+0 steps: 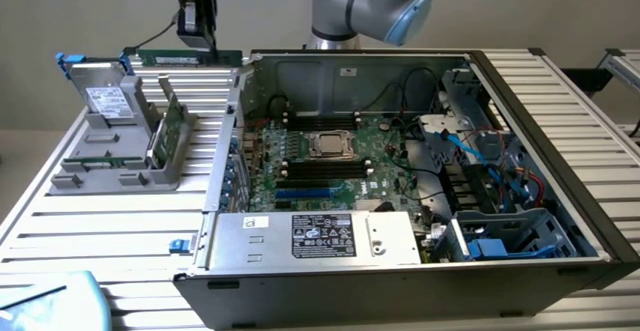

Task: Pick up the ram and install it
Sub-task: 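Pick up the ram and move it above insertion slot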

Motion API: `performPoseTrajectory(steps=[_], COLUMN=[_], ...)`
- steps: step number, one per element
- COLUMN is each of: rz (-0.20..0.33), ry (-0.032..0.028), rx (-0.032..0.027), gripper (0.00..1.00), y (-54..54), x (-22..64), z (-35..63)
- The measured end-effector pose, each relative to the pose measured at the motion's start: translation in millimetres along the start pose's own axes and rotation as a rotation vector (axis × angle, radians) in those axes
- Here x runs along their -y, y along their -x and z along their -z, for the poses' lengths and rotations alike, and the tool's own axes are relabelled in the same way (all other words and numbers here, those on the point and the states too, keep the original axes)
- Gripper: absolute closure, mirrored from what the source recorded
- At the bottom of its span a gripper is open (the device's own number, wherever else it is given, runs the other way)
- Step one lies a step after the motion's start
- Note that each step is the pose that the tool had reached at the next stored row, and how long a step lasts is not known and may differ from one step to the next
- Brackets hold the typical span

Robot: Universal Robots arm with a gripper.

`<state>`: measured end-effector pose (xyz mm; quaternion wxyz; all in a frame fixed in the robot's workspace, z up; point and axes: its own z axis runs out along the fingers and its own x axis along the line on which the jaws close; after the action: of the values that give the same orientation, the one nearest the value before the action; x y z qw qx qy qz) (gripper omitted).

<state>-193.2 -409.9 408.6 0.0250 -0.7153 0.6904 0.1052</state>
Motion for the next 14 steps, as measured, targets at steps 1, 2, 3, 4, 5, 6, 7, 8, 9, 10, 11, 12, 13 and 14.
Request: performPoseTrajectory(steps=[1,2,3,4,5,6,7,8,9,10,11,12,13,14], rz=[0.000,0.000,0.000,0.000,0.000,0.001,0.001,0.001,0.001,0.001,0.001,0.001,0.001,0.001], ry=[-0.0004,-0.0009,-0.0014,-0.0020,-0.0025,-0.0030,-0.0034,-0.0037,-0.0041,-0.0044,-0.0047,-0.0050,-0.0052,-0.0054], rx=[0.0000,0.0000,-0.0001,0.0000,0.0000,-0.0001,0.0000,-0.0001,-0.0002,-0.0002,-0.0002,-0.0002,-0.0001,-0.0001], gripper=[0.86,0.86,0.86,0.86,0.86,0.86,0.86,0.86,0.86,0.86,0.86,0.86,0.86,0.86], y=[-0.1,-0.2,-0.2,-0.3,-0.3,-0.4,-0.5,-0.6,-0.6,-0.7,-0.8,-0.8,-0.9,-1.0], x=[3.3,6.3,9.3,12.3,15.3,18.3,21.4,24.5,27.6,30.6,34.0,37.1,40.4,43.7], z=[0.4,0.8,1.3,1.6,2.0,2.4,2.7,3.1,3.6,3.9,4.3,4.7,5.0,5.5])
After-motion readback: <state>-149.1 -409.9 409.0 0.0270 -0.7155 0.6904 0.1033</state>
